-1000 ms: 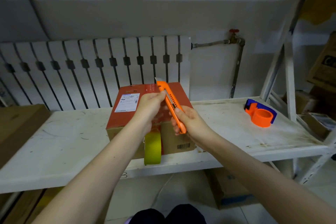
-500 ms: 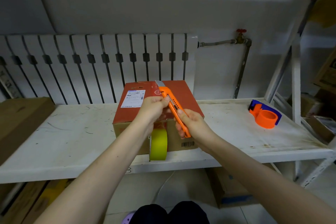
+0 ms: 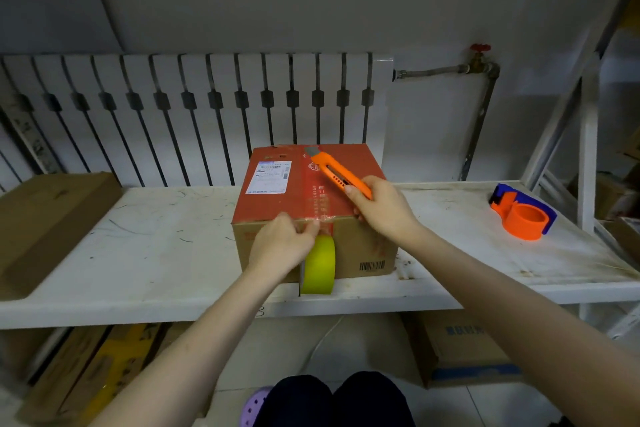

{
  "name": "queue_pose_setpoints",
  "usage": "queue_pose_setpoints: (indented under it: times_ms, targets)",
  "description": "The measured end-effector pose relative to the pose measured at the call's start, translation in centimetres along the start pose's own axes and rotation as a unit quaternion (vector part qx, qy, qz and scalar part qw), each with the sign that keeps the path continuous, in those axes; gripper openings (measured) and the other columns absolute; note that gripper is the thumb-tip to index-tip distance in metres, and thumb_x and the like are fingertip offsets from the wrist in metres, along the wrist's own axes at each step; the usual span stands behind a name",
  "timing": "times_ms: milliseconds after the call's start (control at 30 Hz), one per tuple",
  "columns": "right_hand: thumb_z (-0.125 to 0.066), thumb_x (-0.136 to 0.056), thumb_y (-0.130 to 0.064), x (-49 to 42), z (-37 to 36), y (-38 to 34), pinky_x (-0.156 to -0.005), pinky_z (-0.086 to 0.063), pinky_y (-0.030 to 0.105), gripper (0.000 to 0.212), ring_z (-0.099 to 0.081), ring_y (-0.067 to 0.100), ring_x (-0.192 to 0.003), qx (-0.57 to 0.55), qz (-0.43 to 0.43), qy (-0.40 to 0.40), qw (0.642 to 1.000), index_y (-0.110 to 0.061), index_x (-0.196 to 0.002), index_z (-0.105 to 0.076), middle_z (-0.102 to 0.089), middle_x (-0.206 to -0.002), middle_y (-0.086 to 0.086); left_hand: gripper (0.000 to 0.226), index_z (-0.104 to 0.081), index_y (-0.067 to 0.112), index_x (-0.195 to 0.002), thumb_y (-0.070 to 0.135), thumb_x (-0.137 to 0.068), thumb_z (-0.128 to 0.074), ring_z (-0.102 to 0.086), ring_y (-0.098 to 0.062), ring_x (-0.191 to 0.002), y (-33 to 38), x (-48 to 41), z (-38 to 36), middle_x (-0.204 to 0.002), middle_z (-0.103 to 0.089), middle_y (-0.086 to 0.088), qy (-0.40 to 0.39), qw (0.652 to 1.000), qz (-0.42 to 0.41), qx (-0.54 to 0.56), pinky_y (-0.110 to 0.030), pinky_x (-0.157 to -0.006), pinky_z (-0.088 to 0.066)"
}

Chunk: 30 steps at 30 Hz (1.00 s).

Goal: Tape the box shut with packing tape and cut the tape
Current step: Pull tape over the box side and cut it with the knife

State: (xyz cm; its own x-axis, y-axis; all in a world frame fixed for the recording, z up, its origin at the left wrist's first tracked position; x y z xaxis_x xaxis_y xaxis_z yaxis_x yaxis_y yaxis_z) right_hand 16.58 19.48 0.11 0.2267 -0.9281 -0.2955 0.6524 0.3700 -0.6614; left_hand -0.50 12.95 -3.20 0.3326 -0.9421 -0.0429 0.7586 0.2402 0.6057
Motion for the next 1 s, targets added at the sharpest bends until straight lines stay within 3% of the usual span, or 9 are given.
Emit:
queue_pose_setpoints:
  times_ms: [133, 267, 433, 533, 600, 667, 900, 967, 1000]
  targets:
    - [-0.051, -0.094, -0.037, 0.1, -1.5, -1.7, -0.054, -0.037, 0.028, 0.023, -0.053, 0.019, -0.066, 0.043, 0.079, -0.009, 0.996, -0.017, -0.082, -0.053, -0.055, -0.074, 0.001, 0.039, -0.051, 0.01, -0.101, 0.045, -0.086, -0.058, -0.059, -0.028, -0.094, -1.8, 1.4, -3.2, -0.091, -0.058, -0.003, -0.029, 0.982, 0.066, 0.174, -0.038, -0.083, -0.049]
    - [-0.047, -0.094, -0.041, 0.5, -3.0, -2.1, -0.059, -0.044, 0.037, 0.024, -0.059, 0.025, -0.069, 0.077, 0.088, -0.039, 0.992, -0.019, -0.091, -0.055, -0.061, -0.075, 0.003, 0.031, -0.049, 0.008, -0.099, 0.034, -0.087, -0.061, -0.057, -0.032, -0.102, -2.3, 2.3, -4.4, -0.092, -0.052, -0.004, 0.009, 0.952, 0.09, 0.292, -0.035, -0.079, -0.041]
    - [-0.042, -0.096, -0.041, 0.8, -2.9, -3.3, -0.062, -0.031, 0.029, 0.024, -0.051, 0.023, -0.062, 0.197, 0.149, -0.026, 0.969, -0.02, -0.085, -0.042, -0.052, -0.068, -0.003, 0.032, -0.05, 0.009, -0.099, 0.035, -0.086, -0.063, -0.054, -0.023, -0.083, -2.7, 3.0, -4.7, -0.082, -0.054, 0.001, 0.057, 0.945, 0.096, 0.306, -0.032, -0.072, -0.039]
    - [-0.04, -0.097, -0.04, 1.0, -3.2, -3.5, -0.083, -0.035, 0.034, 0.02, -0.043, 0.02, -0.065, 0.222, 0.153, -0.023, 0.963, -0.022, -0.088, -0.039, -0.049, -0.069, -0.004, 0.03, -0.046, 0.01, -0.095, 0.033, -0.085, -0.064, -0.052, -0.021, -0.081, -3.2, 3.4, -5.2, -0.081, -0.051, 0.001, 0.073, 0.937, 0.104, 0.327, -0.031, -0.072, -0.039]
    - [-0.04, -0.097, -0.04, 1.0, -3.5, -3.2, -0.098, -0.034, 0.038, 0.02, -0.047, 0.022, -0.066, 0.232, 0.144, -0.027, 0.962, -0.022, -0.09, -0.041, -0.049, -0.069, -0.004, 0.032, -0.046, 0.009, -0.097, 0.032, -0.085, -0.064, -0.053, -0.023, -0.084, -3.4, 3.6, -5.4, -0.089, -0.054, -0.003, 0.082, 0.934, 0.104, 0.33, -0.033, -0.075, -0.043]
    - [-0.039, -0.097, -0.041, 1.0, -3.7, -2.9, -0.104, -0.031, 0.041, 0.021, -0.051, 0.022, -0.068, 0.236, 0.141, -0.03, 0.961, -0.02, -0.093, -0.044, -0.051, -0.07, -0.004, 0.033, -0.046, 0.009, -0.098, 0.033, -0.085, -0.064, -0.055, -0.026, -0.087, -3.5, 3.8, -5.5, -0.093, -0.055, -0.005, 0.091, 0.934, 0.106, 0.33, -0.037, -0.08, -0.045]
    - [-0.038, -0.098, -0.039, 1.1, -3.8, -3.3, -0.108, -0.029, 0.043, 0.026, -0.059, 0.026, -0.076, 0.249, 0.142, -0.026, 0.958, -0.015, -0.102, -0.049, -0.052, -0.074, -0.004, 0.034, -0.044, 0.009, -0.099, 0.033, -0.085, -0.064, -0.057, -0.029, -0.091, -3.3, 4.0, -5.4, -0.093, -0.054, -0.005, 0.094, 0.938, 0.107, 0.317, -0.042, -0.084, -0.049]
    - [-0.039, -0.098, -0.038, 1.2, -3.9, -3.3, -0.1, -0.037, 0.041, 0.026, -0.053, 0.023, -0.069, 0.234, 0.14, -0.032, 0.962, -0.014, -0.102, -0.049, -0.055, -0.076, -0.002, 0.034, -0.043, 0.009, -0.099, 0.032, -0.086, -0.064, -0.056, -0.027, -0.09, -3.2, 4.0, -5.3, -0.094, -0.054, -0.005, 0.093, 0.938, 0.104, 0.316, -0.04, -0.082, -0.048]
    - [-0.04, -0.098, -0.038, 1.3, -4.0, -3.2, -0.087, -0.045, 0.039, 0.026, -0.051, 0.021, -0.066, 0.218, 0.137, -0.038, 0.965, -0.014, -0.102, -0.048, -0.057, -0.078, 0.0, 0.033, -0.043, 0.009, -0.098, 0.031, -0.086, -0.064, -0.055, -0.026, -0.089, -3.2, 3.9, -5.3, -0.094, -0.054, -0.006, 0.092, 0.938, 0.1, 0.318, -0.038, -0.081, -0.047]
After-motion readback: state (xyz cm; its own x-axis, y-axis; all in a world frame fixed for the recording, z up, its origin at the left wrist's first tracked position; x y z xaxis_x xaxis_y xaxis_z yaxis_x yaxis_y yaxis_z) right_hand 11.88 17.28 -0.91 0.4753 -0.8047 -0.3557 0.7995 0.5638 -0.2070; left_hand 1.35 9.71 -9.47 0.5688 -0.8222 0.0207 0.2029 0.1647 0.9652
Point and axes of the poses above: each hand's wrist, its own x-axis away from the middle knuckle, its own z-axis out of the back of the hand, y = z × x, the point moved 8 cm from there along -x, towards the middle knuckle
